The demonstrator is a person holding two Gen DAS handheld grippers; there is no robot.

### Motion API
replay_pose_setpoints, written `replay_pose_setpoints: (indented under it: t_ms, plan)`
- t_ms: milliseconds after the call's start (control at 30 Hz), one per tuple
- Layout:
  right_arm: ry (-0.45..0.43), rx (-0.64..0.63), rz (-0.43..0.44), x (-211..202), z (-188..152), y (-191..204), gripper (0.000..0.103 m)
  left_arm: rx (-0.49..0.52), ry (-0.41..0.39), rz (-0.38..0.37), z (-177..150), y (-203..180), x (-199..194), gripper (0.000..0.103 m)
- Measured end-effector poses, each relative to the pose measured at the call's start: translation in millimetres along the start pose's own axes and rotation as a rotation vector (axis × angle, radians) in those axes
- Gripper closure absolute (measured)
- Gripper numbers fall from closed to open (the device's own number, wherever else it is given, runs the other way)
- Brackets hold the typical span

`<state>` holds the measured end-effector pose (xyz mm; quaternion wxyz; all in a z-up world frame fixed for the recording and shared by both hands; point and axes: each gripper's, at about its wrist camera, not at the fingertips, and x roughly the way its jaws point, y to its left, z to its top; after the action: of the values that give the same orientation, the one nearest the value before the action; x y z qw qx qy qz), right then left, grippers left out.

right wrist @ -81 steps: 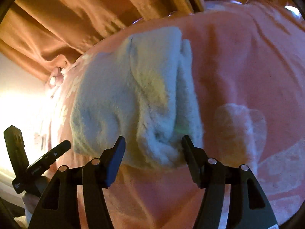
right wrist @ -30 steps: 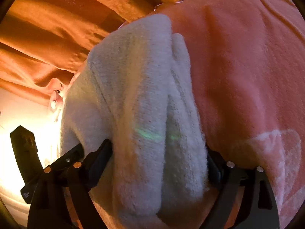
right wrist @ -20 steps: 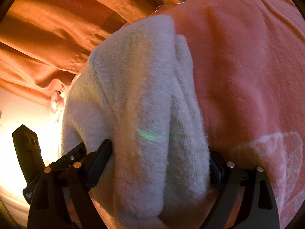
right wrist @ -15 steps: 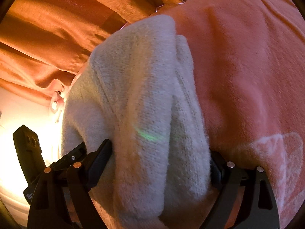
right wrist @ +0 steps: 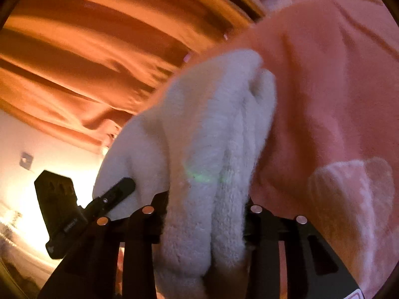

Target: Fold small clothes

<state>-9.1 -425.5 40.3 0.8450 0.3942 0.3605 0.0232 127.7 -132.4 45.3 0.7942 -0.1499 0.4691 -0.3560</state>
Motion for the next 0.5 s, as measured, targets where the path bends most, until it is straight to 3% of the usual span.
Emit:
replay_pose_setpoints:
  t_ms: [200, 367, 500]
  plan:
    - [-0.201, -0.133, -0.002, -101.1, -8.8, 63.6, 0.068, 0.153, -0.095, -0.151, 10.6, -68.9, -61.5, 0.052]
    - [-0.399, -0.346, 0.059, -166.7, -10.7, 154.9, 0.068, 0.313, -0.294, -0.236, 26.6, -118.6, -155.0, 0.052]
    - [-0.466, -0.481, 0.157, -168.5, -6.5, 214.9, 0.068, 0.403, -0.467, -0.227, 41.6, -120.1, -229.1, 0.05]
